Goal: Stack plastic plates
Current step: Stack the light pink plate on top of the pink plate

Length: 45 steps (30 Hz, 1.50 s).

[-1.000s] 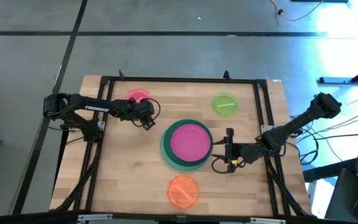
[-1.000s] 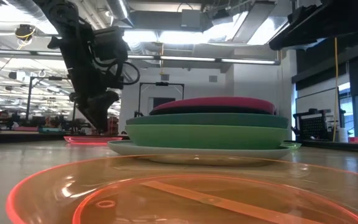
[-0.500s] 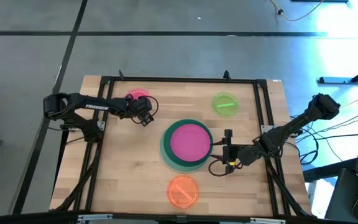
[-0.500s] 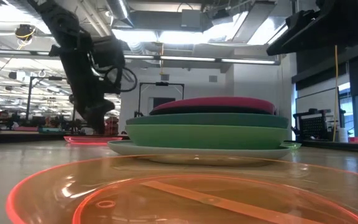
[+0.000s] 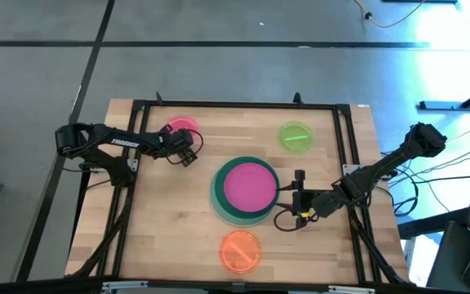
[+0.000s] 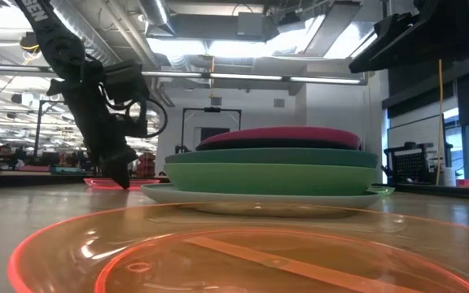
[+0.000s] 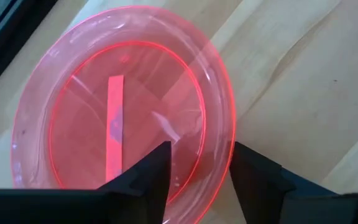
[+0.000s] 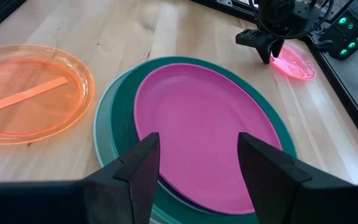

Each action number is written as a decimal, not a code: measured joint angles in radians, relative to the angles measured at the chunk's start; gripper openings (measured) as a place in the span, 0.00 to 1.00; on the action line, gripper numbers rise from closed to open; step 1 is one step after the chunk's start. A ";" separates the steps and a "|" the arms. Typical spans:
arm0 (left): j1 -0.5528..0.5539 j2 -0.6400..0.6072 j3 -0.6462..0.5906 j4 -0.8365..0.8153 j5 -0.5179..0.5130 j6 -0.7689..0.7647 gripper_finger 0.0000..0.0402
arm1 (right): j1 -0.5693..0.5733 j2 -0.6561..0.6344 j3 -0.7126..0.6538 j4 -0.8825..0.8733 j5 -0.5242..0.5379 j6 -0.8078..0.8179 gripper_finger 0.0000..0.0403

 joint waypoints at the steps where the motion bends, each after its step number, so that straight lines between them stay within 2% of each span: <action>1: 0.000 0.000 0.000 0.001 -0.002 0.007 0.36 | 0.000 0.000 0.000 0.000 0.000 0.000 0.51; 11: -0.019 0.003 -0.003 0.006 -0.023 0.016 0.02 | 0.000 0.000 0.000 -0.001 0.013 0.005 0.51; 20: -0.158 0.004 0.032 0.027 -0.051 0.007 0.01 | 0.000 0.000 0.000 -0.001 0.024 0.001 0.51; 35: -0.475 0.004 0.314 0.041 -0.064 0.032 0.00 | 0.000 0.000 0.000 -0.001 0.023 0.005 0.51; 45: -0.602 0.035 0.332 0.266 -0.038 0.101 0.00 | 0.000 0.000 0.000 0.000 0.022 0.007 0.51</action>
